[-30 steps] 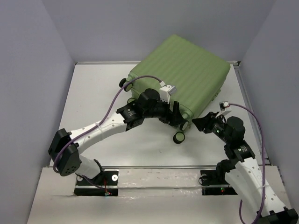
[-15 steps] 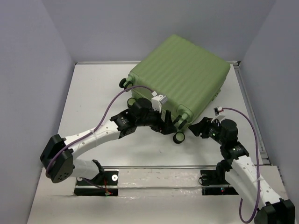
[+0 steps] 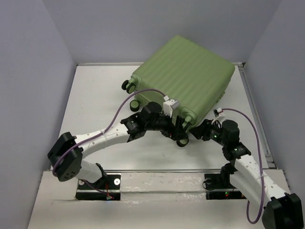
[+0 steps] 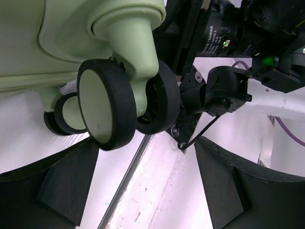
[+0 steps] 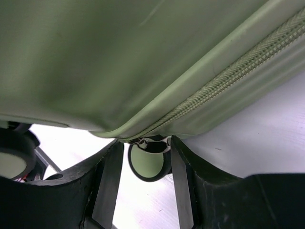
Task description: Pack the luggage
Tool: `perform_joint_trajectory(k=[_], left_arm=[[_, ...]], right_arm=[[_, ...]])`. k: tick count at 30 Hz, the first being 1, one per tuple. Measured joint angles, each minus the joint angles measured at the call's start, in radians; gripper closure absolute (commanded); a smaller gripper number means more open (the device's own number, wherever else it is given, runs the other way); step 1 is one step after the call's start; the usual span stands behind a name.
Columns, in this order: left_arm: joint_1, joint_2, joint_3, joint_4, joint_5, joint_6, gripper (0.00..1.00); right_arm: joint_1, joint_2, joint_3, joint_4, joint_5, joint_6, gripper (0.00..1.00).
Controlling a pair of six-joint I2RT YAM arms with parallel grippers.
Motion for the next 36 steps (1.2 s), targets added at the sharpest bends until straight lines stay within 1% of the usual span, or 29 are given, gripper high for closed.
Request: perform_joint_trajectory(k=[2, 5, 8, 9, 11, 12, 14, 15, 16, 17, 19, 22, 25, 28, 30, 32, 34, 36], left_arm=[[-0.002, 0.016, 0.013, 0.005, 0.003, -0.002, 0.07], [-0.004, 0.046, 0.037, 0.007, 0.004, -0.002, 0.09], [-0.003, 0.077, 0.063, 0.0, 0.003, -0.001, 0.14], [-0.003, 0.084, 0.073, -0.005, 0.003, 0.0, 0.21], [-0.003, 0.108, 0.097, -0.016, 0.002, 0.003, 0.31], [-0.003, 0.116, 0.106, -0.02, 0.001, 0.005, 0.42], [-0.003, 0.127, 0.119, -0.054, 0.039, 0.006, 0.59], [-0.01, 0.127, 0.122, -0.059, 0.046, 0.009, 0.72], [-0.017, 0.127, 0.126, -0.062, 0.037, 0.007, 0.77], [-0.024, 0.134, 0.138, -0.069, 0.025, 0.01, 0.8], [-0.01, 0.15, 0.158, -0.103, 0.023, 0.014, 0.89], [-0.008, 0.162, 0.185, -0.141, 0.025, 0.012, 0.94], [-0.013, 0.17, 0.218, -0.186, 0.023, 0.012, 0.94], [-0.015, 0.181, 0.246, -0.229, 0.019, 0.012, 0.94], [-0.016, 0.189, 0.27, -0.262, 0.019, 0.012, 0.94], [-0.017, 0.204, 0.309, -0.317, 0.017, 0.013, 0.94], [-0.013, 0.218, 0.351, -0.389, 0.015, 0.013, 0.94], [-0.008, 0.231, 0.391, -0.451, 0.016, 0.013, 0.94]], right_arm=[[0.003, 0.024, 0.0, 0.007, 0.009, -0.003, 0.55], [0.005, 0.061, 0.0, 0.022, 0.023, -0.008, 0.57], [0.024, 0.099, 0.001, 0.038, 0.04, -0.012, 0.62], [0.032, 0.103, 0.001, 0.04, 0.05, -0.014, 0.64], [0.05, 0.103, 0.001, 0.049, 0.075, -0.018, 0.71], [0.058, 0.1, 0.001, 0.05, 0.085, -0.021, 0.79], [0.075, 0.09, 0.0, 0.05, 0.102, -0.026, 0.83], [0.085, 0.08, -0.002, 0.05, 0.12, -0.024, 0.87], [0.092, 0.074, -0.003, 0.053, 0.124, -0.024, 0.88], [0.106, 0.056, -0.003, 0.056, 0.141, -0.026, 0.93], [0.133, 0.029, -0.013, 0.057, 0.178, -0.026, 0.93], [0.195, -0.006, -0.027, 0.05, 0.279, -0.025, 0.93], [0.266, -0.024, -0.033, 0.051, 0.382, -0.019, 0.93], [0.373, -0.034, -0.05, 0.077, 0.522, 0.007, 0.93], [0.46, -0.035, -0.056, 0.092, 0.616, 0.021, 0.93], [0.562, -0.018, -0.057, 0.109, 0.75, 0.042, 0.93], [0.679, 0.025, -0.06, 0.139, 0.919, 0.071, 0.93], [0.767, 0.071, -0.061, 0.179, 1.035, 0.071, 0.93]])
